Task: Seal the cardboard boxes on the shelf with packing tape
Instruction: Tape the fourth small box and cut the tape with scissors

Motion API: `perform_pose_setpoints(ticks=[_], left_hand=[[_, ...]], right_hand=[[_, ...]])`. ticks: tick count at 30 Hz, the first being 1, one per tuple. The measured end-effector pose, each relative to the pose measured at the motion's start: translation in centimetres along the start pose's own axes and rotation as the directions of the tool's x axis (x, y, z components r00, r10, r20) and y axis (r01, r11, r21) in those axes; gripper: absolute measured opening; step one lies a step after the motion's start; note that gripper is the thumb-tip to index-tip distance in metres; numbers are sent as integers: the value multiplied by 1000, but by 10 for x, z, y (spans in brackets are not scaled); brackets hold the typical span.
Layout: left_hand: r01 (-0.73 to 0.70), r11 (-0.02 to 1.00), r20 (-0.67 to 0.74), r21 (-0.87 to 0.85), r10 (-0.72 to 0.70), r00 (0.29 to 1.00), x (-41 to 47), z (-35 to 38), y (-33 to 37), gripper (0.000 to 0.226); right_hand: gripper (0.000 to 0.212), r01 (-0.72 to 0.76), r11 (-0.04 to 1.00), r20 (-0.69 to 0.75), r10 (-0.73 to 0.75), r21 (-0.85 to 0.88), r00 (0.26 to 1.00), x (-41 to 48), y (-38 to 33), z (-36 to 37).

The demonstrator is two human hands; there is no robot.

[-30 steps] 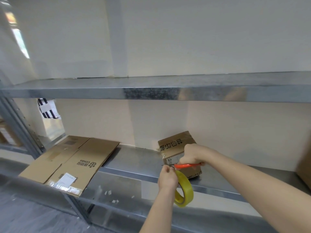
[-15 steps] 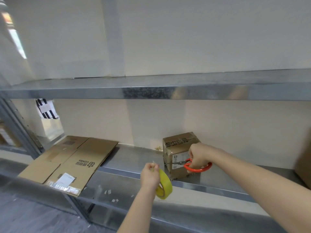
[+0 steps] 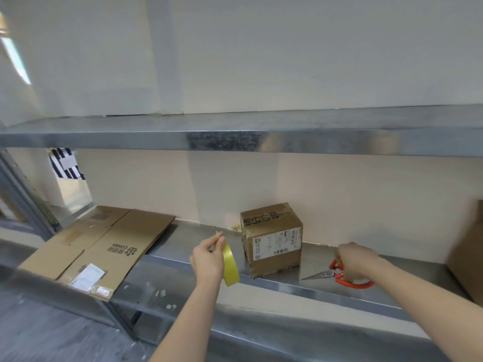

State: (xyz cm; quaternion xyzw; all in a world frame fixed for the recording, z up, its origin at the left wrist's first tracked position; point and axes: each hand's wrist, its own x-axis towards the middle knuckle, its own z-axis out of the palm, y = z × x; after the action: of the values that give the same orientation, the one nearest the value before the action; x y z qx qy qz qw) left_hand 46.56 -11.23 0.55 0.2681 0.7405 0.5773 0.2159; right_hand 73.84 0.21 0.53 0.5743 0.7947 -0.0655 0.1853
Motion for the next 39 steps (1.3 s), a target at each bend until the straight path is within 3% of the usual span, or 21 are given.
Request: perform_pose_setpoints(ticks=[4, 7, 10, 13, 15, 19, 22, 26, 29, 31, 35, 39], left_hand=[[40, 999, -41, -6, -41, 998, -2, 6, 1, 23], [33, 999, -70, -18, -34, 997, -2, 8, 0, 22], [27, 1000, -95, 9, -26, 995, 1, 11, -2, 20], [34, 999, -99, 0, -34, 994, 1, 14, 0, 19], [27, 1000, -92, -16, -28, 995, 0, 16, 5, 20], [-21, 999, -88, -49, 17, 996, -1, 15, 12, 18], [-48, 994, -65, -97, 41, 997, 6, 7, 12, 23], [-79, 992, -41, -101, 75, 996, 23, 2, 13, 14], [-93, 988, -2, -122, 93, 996, 40, -1, 11, 11], [-107, 988, 21, -112, 110, 994, 55, -2, 9, 12], [-114, 988, 52, -105, 120, 991, 76, -1, 6, 4], [-104, 992, 76, -66, 109, 991, 89, 9, 2, 13]], right_hand=[[39, -54, 996, -39, 57, 77, 998, 6, 20, 14], [32, -44, 987, -30, 49, 154, 998, 13, 24, 25], [3, 21, 987, -49, -13, 159, 999, 17, 18, 26], [22, 74, 986, -135, -54, 152, 989, 23, 4, 9], [22, 147, 972, -238, -102, 182, 966, 21, -10, -12], [15, 333, 902, -446, -187, 276, 875, 10, -39, -48], [15, 503, 810, -593, -253, 303, 765, 4, -61, -59], [24, 681, 692, -635, -419, 239, 649, 2, -96, -68], [37, 693, 673, -551, -487, 258, 678, 5, -118, -68], [40, 657, 716, -496, -493, 237, 715, 10, -127, -66], [34, 599, 787, -513, -456, 150, 728, 18, -136, -63], [27, 554, 829, -516, -443, 76, 733, 18, -142, -68]])
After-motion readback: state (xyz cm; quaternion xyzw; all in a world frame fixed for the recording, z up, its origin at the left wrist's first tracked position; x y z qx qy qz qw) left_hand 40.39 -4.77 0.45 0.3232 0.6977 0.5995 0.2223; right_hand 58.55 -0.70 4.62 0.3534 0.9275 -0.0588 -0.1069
